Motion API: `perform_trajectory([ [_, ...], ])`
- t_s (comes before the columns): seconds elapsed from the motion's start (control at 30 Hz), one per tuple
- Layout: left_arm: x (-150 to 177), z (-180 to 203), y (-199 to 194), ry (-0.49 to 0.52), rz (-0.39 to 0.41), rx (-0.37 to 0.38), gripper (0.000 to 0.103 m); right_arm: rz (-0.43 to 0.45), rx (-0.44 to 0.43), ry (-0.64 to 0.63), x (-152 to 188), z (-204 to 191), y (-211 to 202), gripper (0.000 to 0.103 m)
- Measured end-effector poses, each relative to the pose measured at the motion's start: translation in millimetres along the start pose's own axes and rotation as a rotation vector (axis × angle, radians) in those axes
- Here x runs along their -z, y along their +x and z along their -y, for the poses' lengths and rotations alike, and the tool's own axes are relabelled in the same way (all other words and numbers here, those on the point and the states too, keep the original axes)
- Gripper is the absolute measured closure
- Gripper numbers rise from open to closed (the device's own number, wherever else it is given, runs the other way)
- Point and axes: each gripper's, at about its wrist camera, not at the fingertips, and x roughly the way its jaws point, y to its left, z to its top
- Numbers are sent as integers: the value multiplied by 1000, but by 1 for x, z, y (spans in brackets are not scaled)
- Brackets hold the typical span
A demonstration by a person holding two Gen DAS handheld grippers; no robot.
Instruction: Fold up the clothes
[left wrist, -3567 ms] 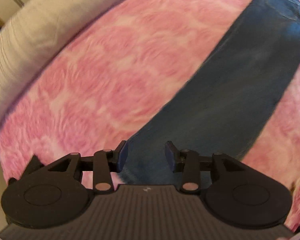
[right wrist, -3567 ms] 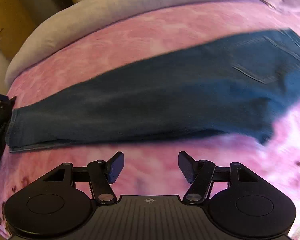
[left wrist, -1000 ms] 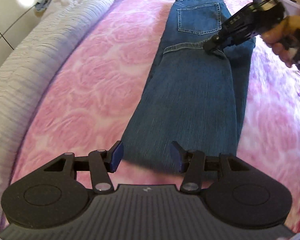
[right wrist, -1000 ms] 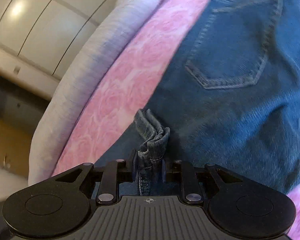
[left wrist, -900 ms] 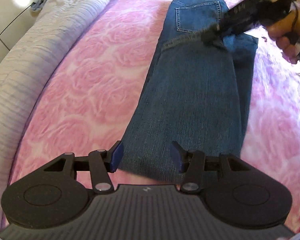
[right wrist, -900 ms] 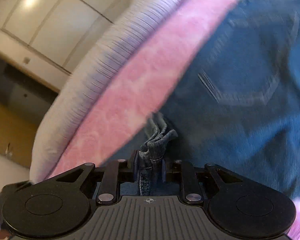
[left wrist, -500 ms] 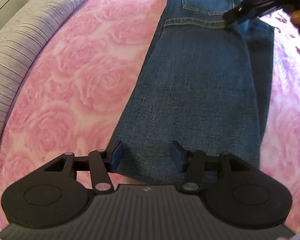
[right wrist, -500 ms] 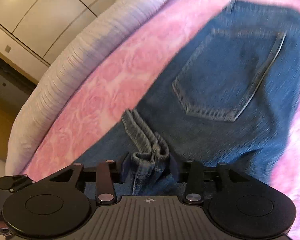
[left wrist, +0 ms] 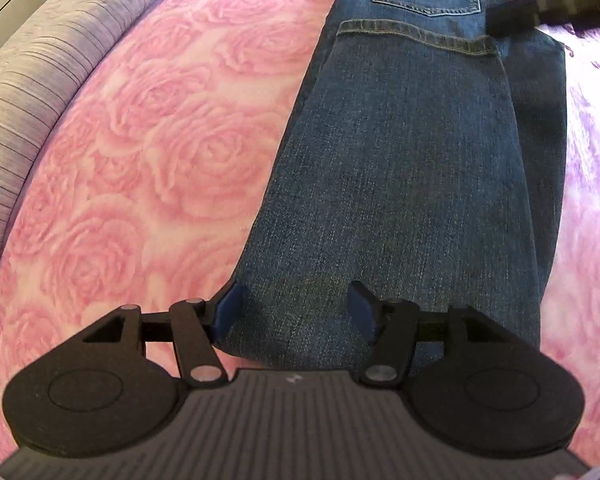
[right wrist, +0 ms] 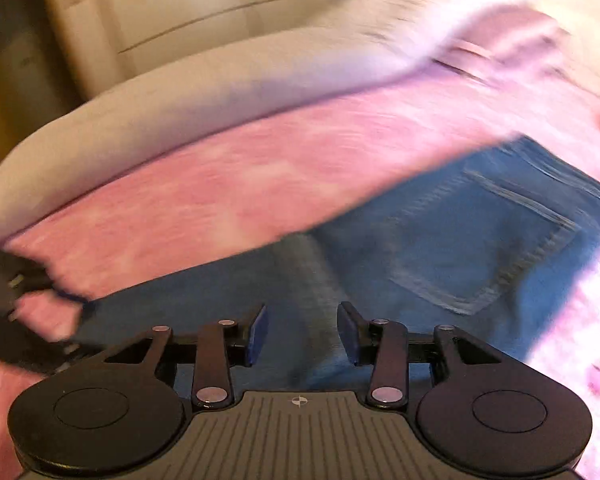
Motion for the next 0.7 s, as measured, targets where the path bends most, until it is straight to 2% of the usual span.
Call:
perform_trajectory([
  [0.07,1,0,1,-6,9,-2,47,-65,-59,-22,8,-7,20,61],
  [0.13,2,1,1,-14,19,-3,47,-159,-41,-14,16,-6,45,61],
  [0.23,4,2,0,-19,30,-9,47,-206,-25,-5,16,-4,57,61],
  [0.33,8,1,-8,-5,46,-9,47,-227,17,-47,11,-19,46,61],
  [0.43,13,0,-16,9,62,-9,46,-230,-12,-117,16,-50,25,60],
  [0.6,55,-9,-51,183,154,-72,40,-238,-153,-406,56,-133,-12,52],
  [0.7,79,-7,-57,321,154,-92,40,-244,-187,-579,85,-177,-7,46],
])
